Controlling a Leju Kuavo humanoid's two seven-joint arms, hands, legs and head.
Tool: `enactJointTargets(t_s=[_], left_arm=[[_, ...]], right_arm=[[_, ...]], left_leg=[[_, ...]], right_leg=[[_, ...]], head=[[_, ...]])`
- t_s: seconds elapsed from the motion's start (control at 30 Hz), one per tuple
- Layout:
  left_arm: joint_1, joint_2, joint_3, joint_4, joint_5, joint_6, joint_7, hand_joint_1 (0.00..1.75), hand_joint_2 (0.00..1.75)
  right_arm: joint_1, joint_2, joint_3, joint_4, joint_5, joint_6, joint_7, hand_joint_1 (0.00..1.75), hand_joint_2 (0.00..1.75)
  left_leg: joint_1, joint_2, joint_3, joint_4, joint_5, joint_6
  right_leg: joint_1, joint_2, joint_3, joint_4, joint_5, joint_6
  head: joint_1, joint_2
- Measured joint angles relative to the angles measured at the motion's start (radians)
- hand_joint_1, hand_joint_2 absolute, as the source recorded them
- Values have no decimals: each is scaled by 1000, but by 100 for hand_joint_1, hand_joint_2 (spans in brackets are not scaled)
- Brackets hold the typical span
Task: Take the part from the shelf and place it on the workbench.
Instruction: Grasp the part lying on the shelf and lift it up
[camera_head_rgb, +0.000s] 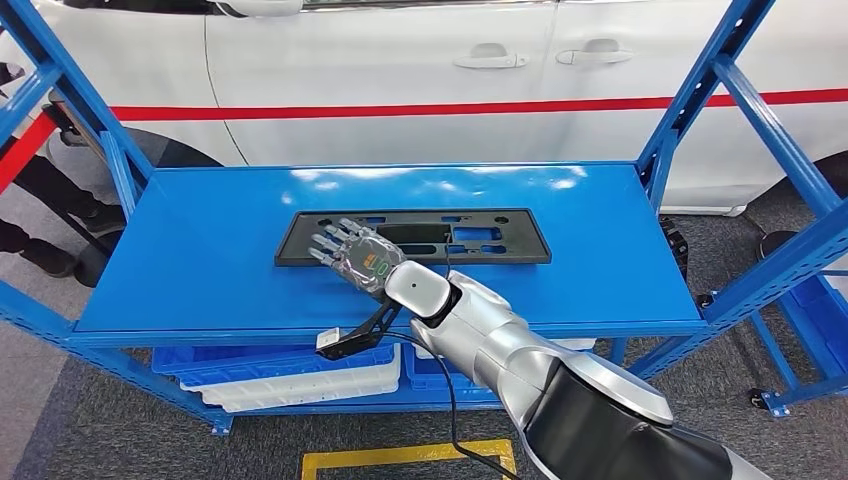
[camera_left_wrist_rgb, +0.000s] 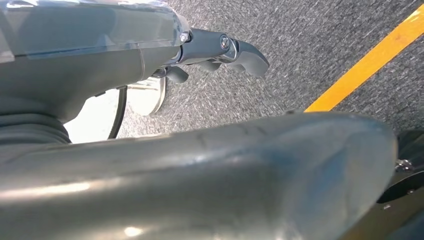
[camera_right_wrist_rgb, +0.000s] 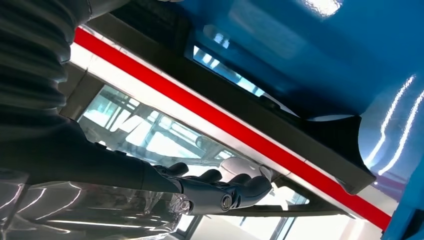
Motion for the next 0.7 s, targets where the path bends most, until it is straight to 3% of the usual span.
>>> enactJointTargets(t_s=[0.7], left_arm=[[-7, -6, 0, 0, 0, -1, 1, 0, 0]], right_arm=[[0, 0, -27, 48, 4, 61, 154, 0, 175]], left_leg=[[0, 0, 0, 0, 0, 0]], right_leg=[[0, 0, 0, 0, 0, 0]], head=[[0, 0]])
